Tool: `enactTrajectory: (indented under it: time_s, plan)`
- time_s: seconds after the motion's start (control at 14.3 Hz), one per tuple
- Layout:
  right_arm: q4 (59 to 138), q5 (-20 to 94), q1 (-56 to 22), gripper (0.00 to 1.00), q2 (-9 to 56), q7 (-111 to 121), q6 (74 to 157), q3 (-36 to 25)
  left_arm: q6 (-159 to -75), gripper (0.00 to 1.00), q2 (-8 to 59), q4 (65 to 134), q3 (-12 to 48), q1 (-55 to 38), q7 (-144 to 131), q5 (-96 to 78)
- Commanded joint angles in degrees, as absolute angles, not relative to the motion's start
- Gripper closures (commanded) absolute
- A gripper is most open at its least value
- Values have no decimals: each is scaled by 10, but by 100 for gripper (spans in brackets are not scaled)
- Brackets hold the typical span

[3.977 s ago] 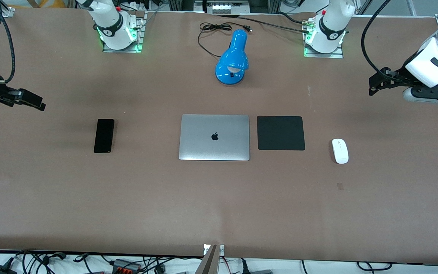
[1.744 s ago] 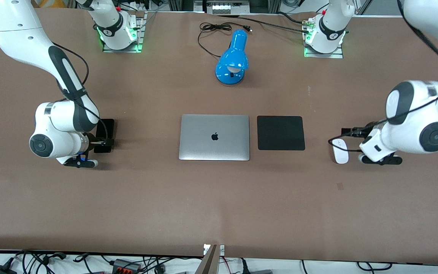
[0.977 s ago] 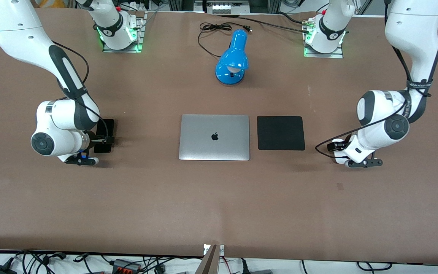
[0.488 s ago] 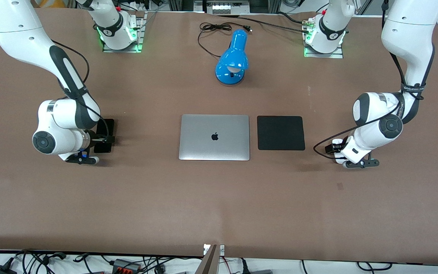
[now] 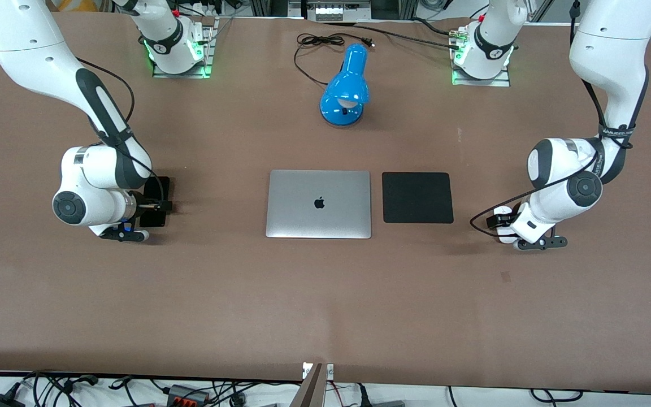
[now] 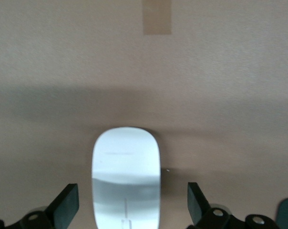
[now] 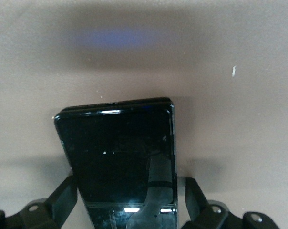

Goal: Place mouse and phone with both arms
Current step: 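Grasp the phone with the right gripper while the left gripper grasps the mouse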

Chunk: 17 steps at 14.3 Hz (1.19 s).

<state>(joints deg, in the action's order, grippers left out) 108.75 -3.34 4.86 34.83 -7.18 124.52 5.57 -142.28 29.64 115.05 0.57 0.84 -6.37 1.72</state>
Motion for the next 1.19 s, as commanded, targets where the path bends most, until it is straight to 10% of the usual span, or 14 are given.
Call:
enactTrajectory:
  time_s: [0.0, 0.14, 0.28, 0.77, 1.12]
  plan:
    - [1112, -28, 54, 10, 327, -68, 1259, 59, -1443, 0, 301, 1153, 6, 11, -67, 34]
    - [1113, -25, 51, 62, 316, -79, 1257, 61, -1447, 2, 305, 1153, 6, 11, -67, 34]
    - [1111, -25, 50, 70, 314, -76, 1254, 63, -1447, 18, 313, 1154, 6, 12, -66, 34]
    - [1074, 24, 41, 72, 318, -92, 1223, 149, -1444, 62, 310, 1152, 13, 24, -69, 34]
    - [1031, 44, 6, 71, 358, -146, 1232, 150, -1382, 61, 264, 1142, 14, 24, -58, 34]
